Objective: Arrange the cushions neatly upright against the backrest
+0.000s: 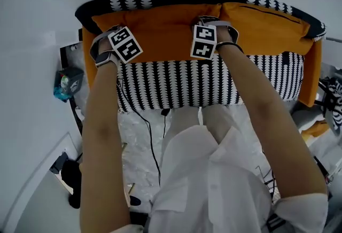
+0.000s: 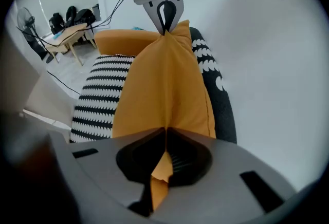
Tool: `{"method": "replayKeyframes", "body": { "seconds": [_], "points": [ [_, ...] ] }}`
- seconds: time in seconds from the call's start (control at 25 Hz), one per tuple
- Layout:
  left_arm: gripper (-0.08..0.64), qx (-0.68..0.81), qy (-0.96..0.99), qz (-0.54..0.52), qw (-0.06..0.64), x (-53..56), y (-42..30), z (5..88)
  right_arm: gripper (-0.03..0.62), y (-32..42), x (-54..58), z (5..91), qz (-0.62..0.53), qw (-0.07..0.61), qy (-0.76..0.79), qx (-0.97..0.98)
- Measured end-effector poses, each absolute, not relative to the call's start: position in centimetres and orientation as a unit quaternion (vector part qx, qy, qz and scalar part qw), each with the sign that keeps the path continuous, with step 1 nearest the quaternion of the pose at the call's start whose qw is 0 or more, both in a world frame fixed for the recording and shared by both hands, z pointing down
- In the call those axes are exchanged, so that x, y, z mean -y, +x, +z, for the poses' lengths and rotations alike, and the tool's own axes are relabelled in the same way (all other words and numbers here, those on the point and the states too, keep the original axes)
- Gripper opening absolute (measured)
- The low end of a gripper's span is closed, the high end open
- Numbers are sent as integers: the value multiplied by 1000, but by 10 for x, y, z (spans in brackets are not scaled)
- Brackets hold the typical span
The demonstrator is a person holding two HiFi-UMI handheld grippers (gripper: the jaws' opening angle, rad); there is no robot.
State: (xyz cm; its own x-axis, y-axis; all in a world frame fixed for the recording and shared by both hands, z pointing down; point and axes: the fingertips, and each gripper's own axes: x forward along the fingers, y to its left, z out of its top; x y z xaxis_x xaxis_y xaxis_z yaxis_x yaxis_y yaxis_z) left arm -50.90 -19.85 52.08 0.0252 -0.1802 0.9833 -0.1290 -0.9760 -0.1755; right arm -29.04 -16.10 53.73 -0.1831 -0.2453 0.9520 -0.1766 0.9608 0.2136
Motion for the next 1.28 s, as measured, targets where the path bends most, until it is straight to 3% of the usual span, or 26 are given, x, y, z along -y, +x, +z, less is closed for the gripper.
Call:
{"method": "replayKeyframes", "body": {
  "seconds": [0.56, 0.8, 1.0, 1.28],
  "points": [
    [18, -98, -728, -677, 46, 200, -516, 508, 18, -294, 164, 528, -80, 618, 150, 767],
    [20, -139, -733, -666, -14, 212, -515, 523, 33, -293, 170, 537, -43, 615, 177, 767],
    [23, -128, -738, -662, -21, 210, -513, 525, 49, -293, 167, 538, -39, 618, 170, 767],
    [127, -158, -748, -639, -85, 200, -511, 521, 71, -288, 168, 524, -13, 597, 213, 774]
  ]
}}
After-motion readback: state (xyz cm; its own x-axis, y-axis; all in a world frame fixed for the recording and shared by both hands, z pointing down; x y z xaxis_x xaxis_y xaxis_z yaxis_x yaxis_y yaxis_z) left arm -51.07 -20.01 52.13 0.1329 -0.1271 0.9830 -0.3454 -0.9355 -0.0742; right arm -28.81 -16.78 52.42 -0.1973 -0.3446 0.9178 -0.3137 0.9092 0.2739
